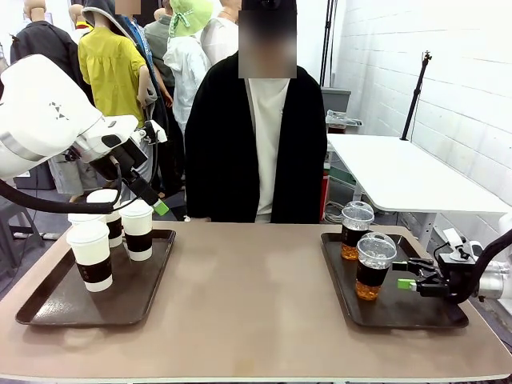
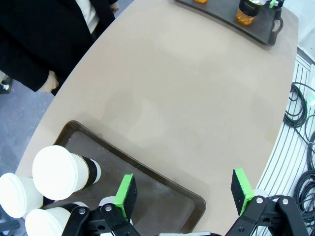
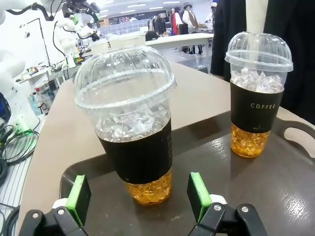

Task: Distribute the coffee onto the tray.
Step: Pick up another iced Americano from the middle of the table and place it on the right Handle tray.

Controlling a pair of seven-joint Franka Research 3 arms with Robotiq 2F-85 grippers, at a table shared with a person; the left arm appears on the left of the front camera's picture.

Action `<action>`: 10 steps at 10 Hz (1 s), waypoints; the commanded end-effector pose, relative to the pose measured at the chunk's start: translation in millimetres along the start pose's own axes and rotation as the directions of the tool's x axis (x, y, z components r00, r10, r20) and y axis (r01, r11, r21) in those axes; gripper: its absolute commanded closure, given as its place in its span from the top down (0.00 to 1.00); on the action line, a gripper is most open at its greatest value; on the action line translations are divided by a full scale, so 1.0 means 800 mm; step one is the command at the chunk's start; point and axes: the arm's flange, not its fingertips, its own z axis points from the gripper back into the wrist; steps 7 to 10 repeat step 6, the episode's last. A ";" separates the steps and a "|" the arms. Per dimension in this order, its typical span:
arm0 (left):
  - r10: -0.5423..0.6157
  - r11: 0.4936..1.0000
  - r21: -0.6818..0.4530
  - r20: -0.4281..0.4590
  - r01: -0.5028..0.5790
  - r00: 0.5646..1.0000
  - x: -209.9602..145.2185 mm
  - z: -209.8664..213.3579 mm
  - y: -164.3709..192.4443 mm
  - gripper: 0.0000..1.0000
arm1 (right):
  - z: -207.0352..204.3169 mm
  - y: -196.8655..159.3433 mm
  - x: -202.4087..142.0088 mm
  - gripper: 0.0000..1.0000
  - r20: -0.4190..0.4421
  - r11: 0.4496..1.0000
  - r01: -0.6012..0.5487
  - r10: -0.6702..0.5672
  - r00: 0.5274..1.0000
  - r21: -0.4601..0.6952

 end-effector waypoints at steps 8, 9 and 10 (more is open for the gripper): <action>-0.005 1.000 -0.015 0.006 0.005 1.000 -0.002 0.002 0.002 1.00 | -0.002 -0.001 -0.002 1.00 0.011 1.000 0.003 -0.003 1.000 -0.010; -0.005 1.000 -0.015 0.006 0.005 1.000 -0.002 0.002 0.002 1.00 | -0.002 -0.001 -0.002 1.00 0.011 1.000 0.003 -0.003 1.000 -0.010; -0.005 1.000 -0.015 0.006 0.005 1.000 -0.002 0.002 0.002 1.00 | -0.002 -0.001 -0.002 1.00 0.011 1.000 0.003 -0.003 1.000 -0.010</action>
